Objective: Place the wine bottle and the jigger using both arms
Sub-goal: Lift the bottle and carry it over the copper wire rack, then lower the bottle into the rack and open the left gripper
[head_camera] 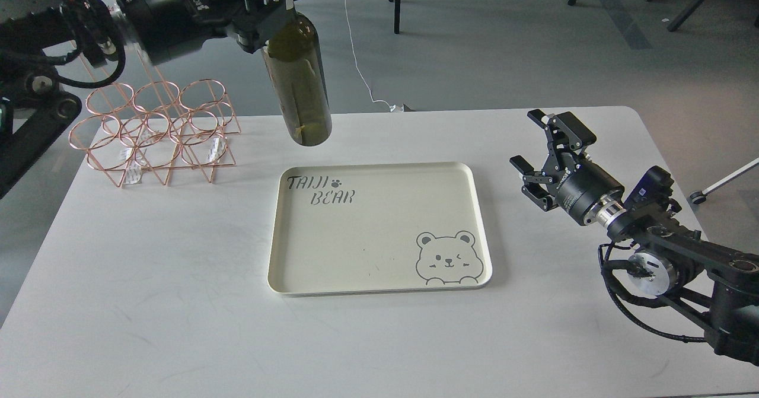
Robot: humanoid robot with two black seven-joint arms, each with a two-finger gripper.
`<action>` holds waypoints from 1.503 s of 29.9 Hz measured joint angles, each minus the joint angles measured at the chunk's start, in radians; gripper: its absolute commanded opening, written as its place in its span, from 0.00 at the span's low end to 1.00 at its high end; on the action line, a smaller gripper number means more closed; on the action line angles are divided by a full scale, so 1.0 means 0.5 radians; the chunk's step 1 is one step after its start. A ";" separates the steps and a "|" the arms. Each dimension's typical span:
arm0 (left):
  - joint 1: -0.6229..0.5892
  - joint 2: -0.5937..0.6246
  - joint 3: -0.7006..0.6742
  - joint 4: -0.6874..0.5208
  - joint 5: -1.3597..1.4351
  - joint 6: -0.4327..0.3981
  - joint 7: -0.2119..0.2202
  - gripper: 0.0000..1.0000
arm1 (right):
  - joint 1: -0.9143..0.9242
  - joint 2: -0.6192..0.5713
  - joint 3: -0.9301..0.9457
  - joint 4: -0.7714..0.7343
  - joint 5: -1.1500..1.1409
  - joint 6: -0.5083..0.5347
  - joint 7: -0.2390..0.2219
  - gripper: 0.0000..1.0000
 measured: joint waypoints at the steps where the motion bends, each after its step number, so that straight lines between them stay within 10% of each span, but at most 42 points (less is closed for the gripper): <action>1: -0.026 0.043 0.001 0.035 -0.010 -0.018 -0.001 0.14 | -0.004 0.001 0.000 0.000 0.000 -0.001 0.000 0.99; 45: -0.057 0.125 0.133 0.737 -0.048 0.033 -0.001 0.15 | -0.013 0.038 0.000 0.000 -0.005 -0.002 0.000 0.99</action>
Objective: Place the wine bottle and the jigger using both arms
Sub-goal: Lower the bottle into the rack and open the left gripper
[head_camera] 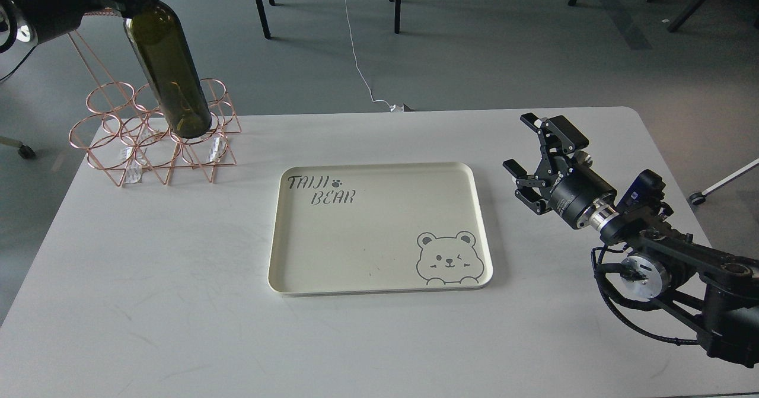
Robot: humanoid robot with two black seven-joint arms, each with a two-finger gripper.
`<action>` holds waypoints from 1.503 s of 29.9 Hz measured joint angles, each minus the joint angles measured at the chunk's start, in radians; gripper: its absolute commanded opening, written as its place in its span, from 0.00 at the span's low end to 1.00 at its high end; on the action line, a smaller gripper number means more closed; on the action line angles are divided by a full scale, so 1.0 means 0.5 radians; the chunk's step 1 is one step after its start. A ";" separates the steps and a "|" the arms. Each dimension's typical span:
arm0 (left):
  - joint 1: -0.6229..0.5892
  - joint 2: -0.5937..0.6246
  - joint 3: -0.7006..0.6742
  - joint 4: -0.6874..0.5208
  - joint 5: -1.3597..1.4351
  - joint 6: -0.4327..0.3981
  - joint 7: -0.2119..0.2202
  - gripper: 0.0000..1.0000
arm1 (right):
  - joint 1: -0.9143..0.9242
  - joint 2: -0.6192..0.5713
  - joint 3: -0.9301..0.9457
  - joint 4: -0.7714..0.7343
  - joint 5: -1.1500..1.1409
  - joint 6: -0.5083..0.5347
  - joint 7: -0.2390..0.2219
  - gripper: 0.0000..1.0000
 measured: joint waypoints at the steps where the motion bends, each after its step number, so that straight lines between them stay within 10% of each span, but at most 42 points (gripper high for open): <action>1: 0.000 -0.006 0.000 0.001 0.000 0.000 0.000 0.15 | 0.000 0.000 0.000 0.000 0.000 0.000 0.000 0.99; 45: 0.163 -0.181 0.116 0.307 -0.091 0.144 0.001 0.22 | -0.038 0.000 0.000 0.003 0.000 0.000 0.000 0.99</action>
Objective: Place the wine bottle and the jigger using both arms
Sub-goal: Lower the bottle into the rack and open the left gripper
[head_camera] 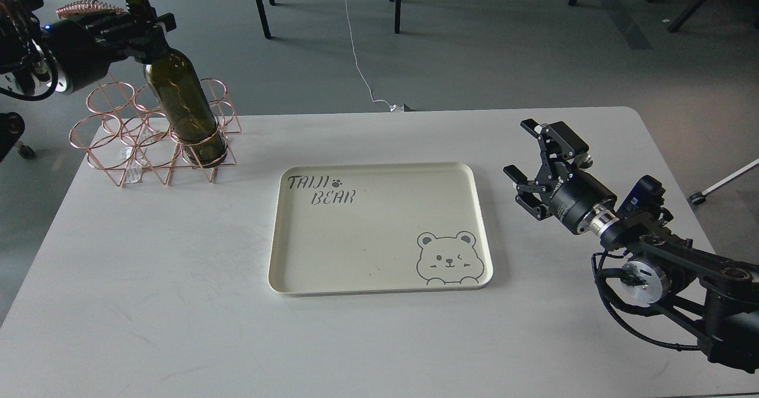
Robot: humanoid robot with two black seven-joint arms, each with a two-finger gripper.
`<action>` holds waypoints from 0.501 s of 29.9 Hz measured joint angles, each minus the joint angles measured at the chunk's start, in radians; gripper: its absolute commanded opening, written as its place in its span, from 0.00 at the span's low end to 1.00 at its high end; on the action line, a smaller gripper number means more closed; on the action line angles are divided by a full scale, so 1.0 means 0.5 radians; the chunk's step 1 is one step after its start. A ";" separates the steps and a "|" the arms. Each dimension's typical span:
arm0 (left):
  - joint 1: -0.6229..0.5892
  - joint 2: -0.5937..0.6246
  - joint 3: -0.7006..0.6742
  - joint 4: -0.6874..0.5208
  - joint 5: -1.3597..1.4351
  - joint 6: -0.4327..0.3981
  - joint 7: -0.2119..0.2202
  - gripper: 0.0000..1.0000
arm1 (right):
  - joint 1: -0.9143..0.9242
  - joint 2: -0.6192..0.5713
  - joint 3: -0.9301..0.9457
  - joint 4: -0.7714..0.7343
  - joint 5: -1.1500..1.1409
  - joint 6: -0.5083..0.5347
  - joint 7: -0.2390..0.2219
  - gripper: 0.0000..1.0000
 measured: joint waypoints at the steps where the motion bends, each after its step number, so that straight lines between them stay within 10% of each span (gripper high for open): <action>1: 0.005 -0.001 0.000 0.001 0.000 0.001 0.000 0.23 | -0.001 0.000 0.000 0.001 0.000 0.000 0.000 0.99; 8: 0.016 -0.025 0.016 0.031 0.000 0.003 0.000 0.33 | -0.002 0.000 0.000 0.003 0.000 0.000 0.000 0.99; 15: 0.016 -0.049 0.025 0.038 -0.003 0.003 -0.003 0.65 | -0.005 0.000 0.000 0.006 0.000 0.000 0.000 0.99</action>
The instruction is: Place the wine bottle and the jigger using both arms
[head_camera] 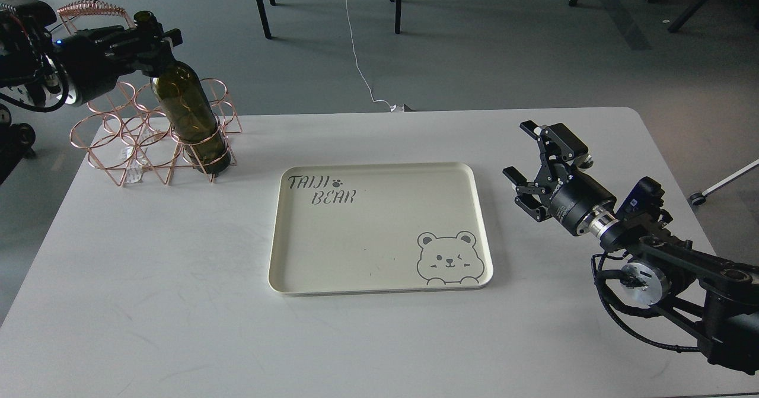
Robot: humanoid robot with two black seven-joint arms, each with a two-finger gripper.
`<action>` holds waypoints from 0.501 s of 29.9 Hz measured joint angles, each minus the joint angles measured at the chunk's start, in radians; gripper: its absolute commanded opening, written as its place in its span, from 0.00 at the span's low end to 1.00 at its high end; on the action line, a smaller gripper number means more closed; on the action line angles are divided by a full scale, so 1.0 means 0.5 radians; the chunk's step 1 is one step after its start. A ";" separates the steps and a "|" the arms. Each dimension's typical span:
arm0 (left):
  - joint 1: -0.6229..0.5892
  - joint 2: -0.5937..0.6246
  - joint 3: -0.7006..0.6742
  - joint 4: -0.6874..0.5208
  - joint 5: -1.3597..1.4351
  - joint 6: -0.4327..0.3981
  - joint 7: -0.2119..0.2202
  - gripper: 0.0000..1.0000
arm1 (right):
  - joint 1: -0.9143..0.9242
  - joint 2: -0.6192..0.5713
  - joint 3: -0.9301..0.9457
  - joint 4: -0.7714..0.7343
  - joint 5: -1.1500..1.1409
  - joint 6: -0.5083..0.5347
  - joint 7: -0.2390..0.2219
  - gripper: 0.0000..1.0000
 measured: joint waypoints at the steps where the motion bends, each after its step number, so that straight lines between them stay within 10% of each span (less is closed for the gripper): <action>1: 0.000 0.000 0.000 0.000 -0.001 0.002 0.000 0.73 | 0.000 0.000 0.000 0.001 0.000 0.000 0.000 0.99; 6: 0.000 -0.010 0.000 0.000 -0.033 0.004 0.000 0.96 | -0.008 0.000 0.000 0.001 0.000 0.000 0.000 0.99; 15: -0.105 0.035 -0.012 -0.065 -0.132 0.012 0.002 0.98 | -0.011 0.000 0.014 -0.001 0.000 0.000 0.000 0.99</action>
